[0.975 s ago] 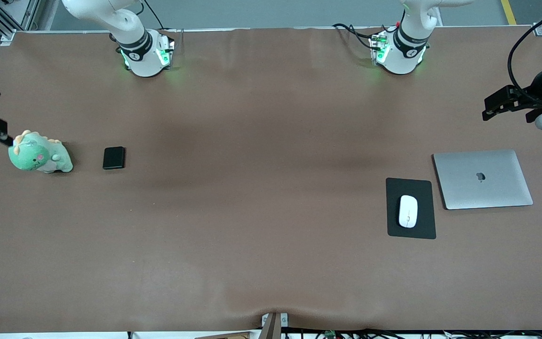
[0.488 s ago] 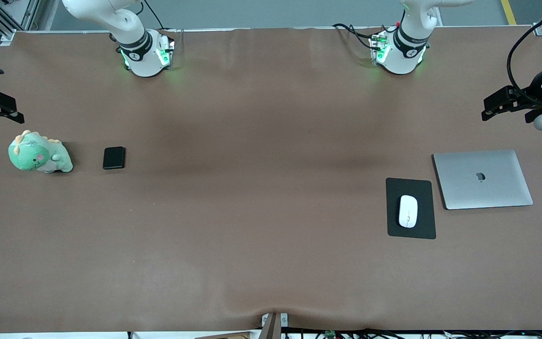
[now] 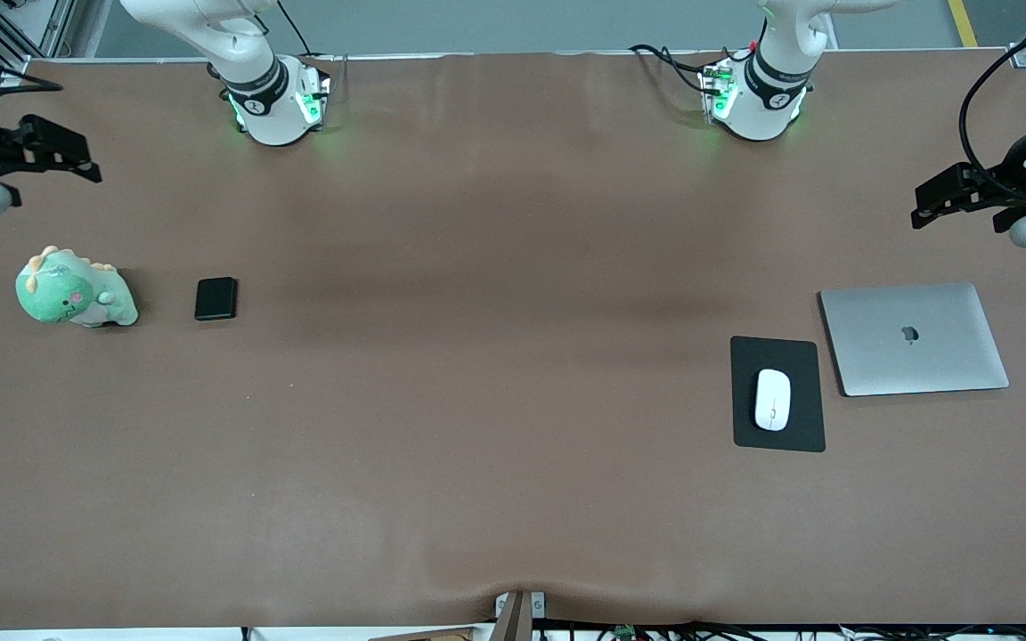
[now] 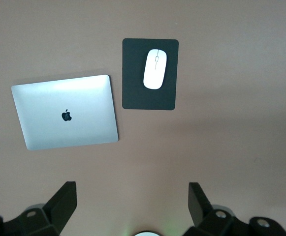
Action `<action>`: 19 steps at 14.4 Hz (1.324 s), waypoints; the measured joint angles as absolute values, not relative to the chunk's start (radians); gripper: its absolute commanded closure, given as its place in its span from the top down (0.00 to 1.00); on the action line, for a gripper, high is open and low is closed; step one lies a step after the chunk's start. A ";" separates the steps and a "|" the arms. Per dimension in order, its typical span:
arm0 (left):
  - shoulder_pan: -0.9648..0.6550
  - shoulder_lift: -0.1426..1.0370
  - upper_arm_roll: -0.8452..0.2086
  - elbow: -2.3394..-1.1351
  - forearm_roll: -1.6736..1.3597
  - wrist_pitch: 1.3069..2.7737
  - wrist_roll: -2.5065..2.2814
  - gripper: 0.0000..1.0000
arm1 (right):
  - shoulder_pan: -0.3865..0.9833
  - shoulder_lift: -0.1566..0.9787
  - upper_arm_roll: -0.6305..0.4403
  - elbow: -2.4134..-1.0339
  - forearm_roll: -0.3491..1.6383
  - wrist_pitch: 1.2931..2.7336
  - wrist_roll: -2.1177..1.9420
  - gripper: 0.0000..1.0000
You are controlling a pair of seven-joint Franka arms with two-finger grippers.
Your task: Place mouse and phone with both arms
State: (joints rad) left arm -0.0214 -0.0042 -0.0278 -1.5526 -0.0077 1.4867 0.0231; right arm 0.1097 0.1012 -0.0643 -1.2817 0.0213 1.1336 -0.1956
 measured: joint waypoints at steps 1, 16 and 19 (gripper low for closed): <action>-0.021 -0.004 -0.028 -1.553 -0.008 1.487 0.023 1.00 | 0.083 0.080 -0.027 -1.315 -0.005 1.140 -0.176 1.00; -0.021 -0.004 -0.026 -1.554 -0.008 1.490 0.023 1.00 | -0.100 -0.125 -0.048 -1.626 -0.026 1.402 -0.149 1.00; -0.021 -0.004 -0.026 -1.554 -0.008 1.493 0.023 1.00 | -0.099 -0.125 -0.046 -1.626 -0.010 1.404 -0.149 1.00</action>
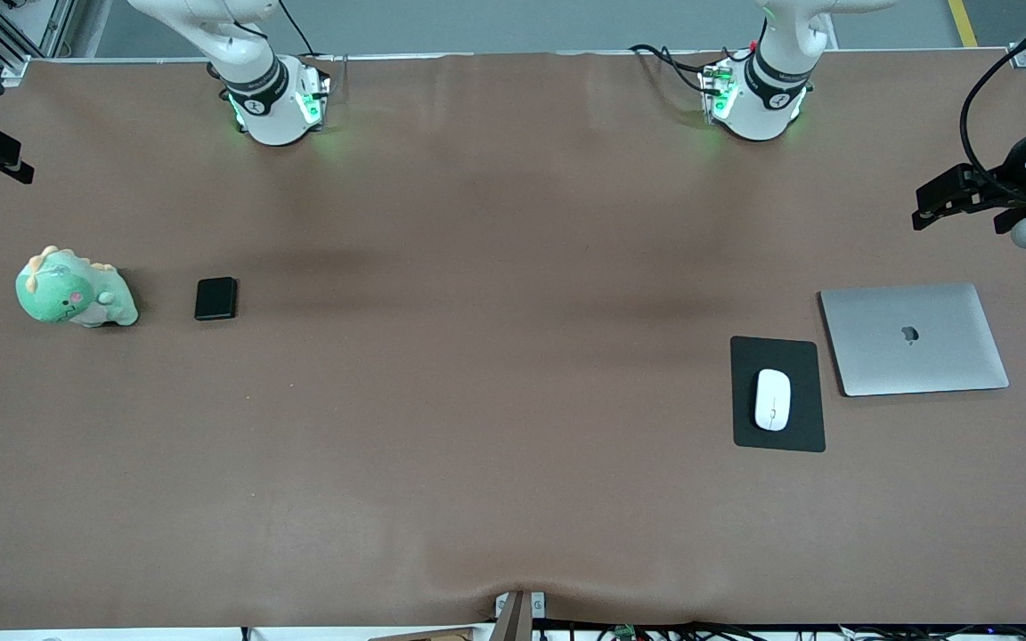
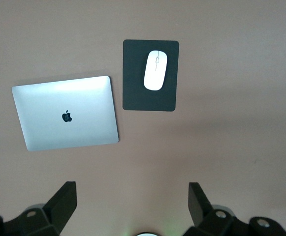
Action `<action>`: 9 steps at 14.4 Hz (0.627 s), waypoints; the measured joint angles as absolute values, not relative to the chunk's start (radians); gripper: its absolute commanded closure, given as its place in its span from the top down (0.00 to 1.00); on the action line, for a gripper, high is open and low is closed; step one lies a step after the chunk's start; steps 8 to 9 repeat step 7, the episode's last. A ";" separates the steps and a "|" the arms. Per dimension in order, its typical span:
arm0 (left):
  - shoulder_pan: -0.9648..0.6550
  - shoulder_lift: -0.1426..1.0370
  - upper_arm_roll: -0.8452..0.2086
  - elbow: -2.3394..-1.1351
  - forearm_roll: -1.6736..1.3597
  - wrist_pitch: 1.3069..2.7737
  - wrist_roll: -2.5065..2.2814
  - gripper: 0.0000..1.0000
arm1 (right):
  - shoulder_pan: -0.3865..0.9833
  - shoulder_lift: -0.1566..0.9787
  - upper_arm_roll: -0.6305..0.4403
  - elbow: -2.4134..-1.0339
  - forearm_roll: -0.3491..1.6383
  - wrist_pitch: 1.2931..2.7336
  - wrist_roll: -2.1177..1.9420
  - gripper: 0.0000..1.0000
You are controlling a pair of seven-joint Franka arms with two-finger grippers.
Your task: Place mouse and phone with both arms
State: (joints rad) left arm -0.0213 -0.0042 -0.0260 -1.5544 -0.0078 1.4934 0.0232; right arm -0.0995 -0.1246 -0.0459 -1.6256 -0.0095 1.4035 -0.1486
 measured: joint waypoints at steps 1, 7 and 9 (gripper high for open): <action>-0.021 -0.004 -0.026 -1.554 -0.008 1.493 0.023 1.00 | -0.099 -0.125 -0.046 -1.626 -0.007 1.404 -0.149 1.00; -0.021 -0.004 -0.026 -1.555 -0.008 1.494 0.023 1.00 | -0.084 -0.125 -0.040 -1.611 -0.005 1.415 -0.149 1.00; -0.021 -0.004 -0.026 -1.555 -0.008 1.494 0.023 1.00 | -0.084 -0.125 -0.040 -1.611 -0.005 1.415 -0.149 1.00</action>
